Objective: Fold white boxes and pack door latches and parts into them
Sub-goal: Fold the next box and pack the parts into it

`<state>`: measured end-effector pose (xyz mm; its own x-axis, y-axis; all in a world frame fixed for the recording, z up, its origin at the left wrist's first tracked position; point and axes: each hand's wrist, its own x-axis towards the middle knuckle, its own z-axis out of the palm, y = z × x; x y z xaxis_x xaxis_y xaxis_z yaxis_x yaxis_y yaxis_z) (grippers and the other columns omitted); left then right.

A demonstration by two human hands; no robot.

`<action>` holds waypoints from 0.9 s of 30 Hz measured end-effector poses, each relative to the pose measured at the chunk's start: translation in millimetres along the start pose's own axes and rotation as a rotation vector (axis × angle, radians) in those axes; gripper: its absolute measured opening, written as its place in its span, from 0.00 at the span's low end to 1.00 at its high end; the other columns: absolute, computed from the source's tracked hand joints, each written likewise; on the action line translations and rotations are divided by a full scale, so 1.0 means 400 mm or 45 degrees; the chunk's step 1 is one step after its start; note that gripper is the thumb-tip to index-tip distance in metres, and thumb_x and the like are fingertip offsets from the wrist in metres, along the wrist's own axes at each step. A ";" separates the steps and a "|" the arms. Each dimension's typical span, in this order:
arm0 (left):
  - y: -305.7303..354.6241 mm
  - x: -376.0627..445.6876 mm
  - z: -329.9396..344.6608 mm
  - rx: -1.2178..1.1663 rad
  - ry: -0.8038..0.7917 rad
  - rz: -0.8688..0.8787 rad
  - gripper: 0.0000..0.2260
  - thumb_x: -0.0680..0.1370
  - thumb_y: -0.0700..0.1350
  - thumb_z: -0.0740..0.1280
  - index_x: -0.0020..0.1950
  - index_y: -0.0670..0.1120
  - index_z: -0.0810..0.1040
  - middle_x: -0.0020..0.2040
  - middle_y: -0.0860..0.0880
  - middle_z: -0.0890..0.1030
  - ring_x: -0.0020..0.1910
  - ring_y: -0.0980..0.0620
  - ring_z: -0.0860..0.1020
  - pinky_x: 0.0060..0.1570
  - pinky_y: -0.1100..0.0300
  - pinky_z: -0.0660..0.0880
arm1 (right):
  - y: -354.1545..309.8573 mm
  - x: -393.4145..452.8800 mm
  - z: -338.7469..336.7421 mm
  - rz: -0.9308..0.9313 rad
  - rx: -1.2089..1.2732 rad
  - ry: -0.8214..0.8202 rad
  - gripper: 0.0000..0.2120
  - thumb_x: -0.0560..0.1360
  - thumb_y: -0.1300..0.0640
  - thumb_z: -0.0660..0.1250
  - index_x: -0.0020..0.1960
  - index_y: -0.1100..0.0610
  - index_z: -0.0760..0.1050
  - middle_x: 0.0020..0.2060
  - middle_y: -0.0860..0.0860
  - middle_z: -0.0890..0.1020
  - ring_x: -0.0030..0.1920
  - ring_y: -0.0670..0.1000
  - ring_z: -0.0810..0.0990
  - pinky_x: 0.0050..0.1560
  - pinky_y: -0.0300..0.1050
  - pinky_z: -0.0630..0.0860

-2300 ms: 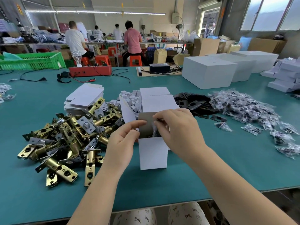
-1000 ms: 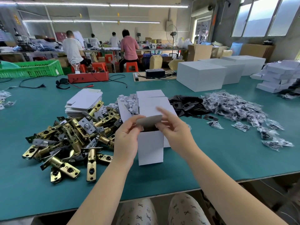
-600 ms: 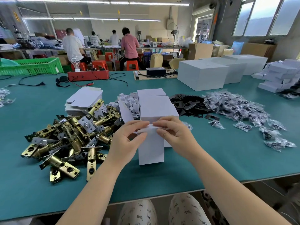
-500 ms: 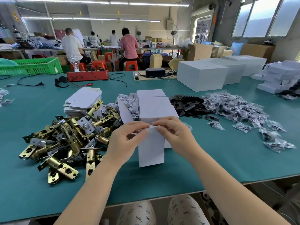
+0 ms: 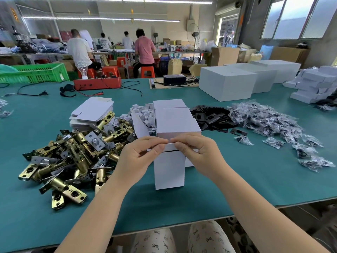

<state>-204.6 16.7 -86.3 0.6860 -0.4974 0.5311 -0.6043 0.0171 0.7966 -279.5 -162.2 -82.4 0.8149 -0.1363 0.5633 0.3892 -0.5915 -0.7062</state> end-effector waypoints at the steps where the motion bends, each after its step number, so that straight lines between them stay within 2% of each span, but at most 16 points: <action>1: 0.000 -0.002 0.000 0.006 -0.002 0.001 0.07 0.75 0.50 0.67 0.49 0.58 0.83 0.49 0.61 0.83 0.49 0.62 0.80 0.46 0.74 0.72 | 0.001 -0.001 0.000 0.006 0.012 -0.008 0.08 0.77 0.59 0.68 0.51 0.48 0.82 0.47 0.43 0.84 0.50 0.42 0.78 0.50 0.37 0.75; 4: 0.004 -0.004 -0.001 0.025 -0.011 0.017 0.07 0.75 0.49 0.67 0.50 0.58 0.83 0.51 0.61 0.83 0.50 0.62 0.80 0.47 0.73 0.72 | 0.002 -0.002 0.001 0.026 0.072 -0.016 0.09 0.76 0.60 0.68 0.50 0.47 0.81 0.48 0.45 0.84 0.51 0.42 0.79 0.51 0.37 0.75; 6: 0.004 -0.005 -0.002 0.054 -0.015 0.049 0.08 0.75 0.48 0.67 0.51 0.57 0.83 0.51 0.59 0.83 0.50 0.61 0.80 0.47 0.72 0.73 | 0.004 -0.003 0.002 -0.009 0.020 -0.009 0.08 0.76 0.59 0.68 0.51 0.50 0.83 0.48 0.45 0.84 0.51 0.42 0.79 0.51 0.36 0.75; 9: -0.004 -0.012 -0.003 0.135 -0.013 0.135 0.08 0.76 0.46 0.67 0.53 0.55 0.82 0.51 0.58 0.83 0.52 0.60 0.80 0.50 0.72 0.73 | 0.007 -0.010 0.003 -0.125 -0.093 0.015 0.09 0.76 0.57 0.66 0.52 0.55 0.83 0.48 0.41 0.82 0.50 0.40 0.79 0.51 0.31 0.73; 13: -0.028 -0.030 0.003 0.154 0.001 0.211 0.10 0.77 0.46 0.67 0.57 0.49 0.82 0.56 0.54 0.82 0.56 0.60 0.80 0.53 0.70 0.74 | 0.019 -0.022 0.005 -0.289 -0.244 0.053 0.10 0.77 0.58 0.65 0.53 0.59 0.83 0.50 0.44 0.80 0.51 0.42 0.79 0.53 0.30 0.73; 16: -0.040 -0.039 0.006 0.124 0.026 0.157 0.10 0.76 0.50 0.68 0.56 0.55 0.83 0.58 0.54 0.80 0.55 0.56 0.80 0.52 0.67 0.76 | 0.026 -0.042 0.014 -0.316 -0.281 0.073 0.12 0.78 0.55 0.64 0.54 0.59 0.82 0.54 0.49 0.81 0.54 0.45 0.79 0.56 0.35 0.74; 18: -0.042 -0.045 0.009 0.058 -0.014 0.086 0.08 0.76 0.51 0.71 0.54 0.60 0.83 0.56 0.57 0.81 0.51 0.54 0.81 0.50 0.63 0.78 | 0.034 -0.053 0.021 -0.323 -0.274 0.093 0.13 0.77 0.55 0.63 0.55 0.59 0.82 0.56 0.52 0.80 0.55 0.46 0.79 0.57 0.36 0.74; 20: -0.039 -0.049 0.013 0.029 -0.033 0.051 0.11 0.75 0.49 0.72 0.55 0.62 0.82 0.52 0.58 0.83 0.48 0.54 0.82 0.48 0.62 0.79 | 0.036 -0.060 0.026 -0.259 -0.200 0.093 0.11 0.76 0.57 0.66 0.57 0.57 0.81 0.59 0.49 0.78 0.54 0.42 0.78 0.56 0.35 0.74; 21: -0.037 -0.051 0.015 0.006 -0.017 0.029 0.12 0.74 0.49 0.73 0.55 0.63 0.82 0.51 0.59 0.83 0.47 0.55 0.82 0.47 0.64 0.78 | 0.036 -0.067 0.030 -0.205 -0.153 0.085 0.13 0.75 0.58 0.69 0.59 0.53 0.79 0.61 0.45 0.75 0.53 0.40 0.77 0.55 0.34 0.74; 23: -0.031 -0.054 0.020 -0.048 0.099 -0.033 0.12 0.72 0.49 0.73 0.51 0.65 0.83 0.47 0.59 0.84 0.44 0.58 0.81 0.46 0.67 0.77 | 0.038 -0.092 0.038 -0.044 -0.064 0.072 0.27 0.72 0.57 0.73 0.65 0.42 0.67 0.64 0.38 0.66 0.55 0.38 0.76 0.55 0.34 0.75; 24: -0.029 -0.057 0.024 -0.107 0.190 -0.104 0.11 0.71 0.49 0.73 0.49 0.64 0.83 0.44 0.57 0.84 0.42 0.57 0.80 0.45 0.65 0.77 | 0.040 -0.107 0.040 0.039 -0.063 0.080 0.33 0.70 0.55 0.75 0.66 0.39 0.61 0.64 0.36 0.63 0.56 0.38 0.75 0.56 0.33 0.74; 25: -0.024 -0.059 0.030 -0.205 0.292 -0.212 0.10 0.70 0.48 0.73 0.47 0.63 0.84 0.43 0.54 0.85 0.41 0.53 0.81 0.43 0.61 0.79 | 0.039 -0.120 0.041 0.096 -0.113 0.085 0.37 0.68 0.52 0.77 0.67 0.39 0.57 0.64 0.36 0.61 0.57 0.37 0.73 0.57 0.31 0.72; 27: -0.011 -0.066 0.045 -0.448 0.454 -0.429 0.08 0.70 0.46 0.74 0.45 0.59 0.84 0.41 0.51 0.85 0.41 0.50 0.83 0.38 0.56 0.81 | 0.032 -0.134 0.045 0.154 -0.304 -0.001 0.45 0.63 0.40 0.77 0.72 0.44 0.55 0.63 0.37 0.58 0.59 0.35 0.67 0.58 0.28 0.66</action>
<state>-227.3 14.2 -109.0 0.9466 -0.2050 0.2487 -0.2017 0.2252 0.9532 -310.2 -148.2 -129.3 0.8499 -0.2169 0.4803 0.1764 -0.7417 -0.6471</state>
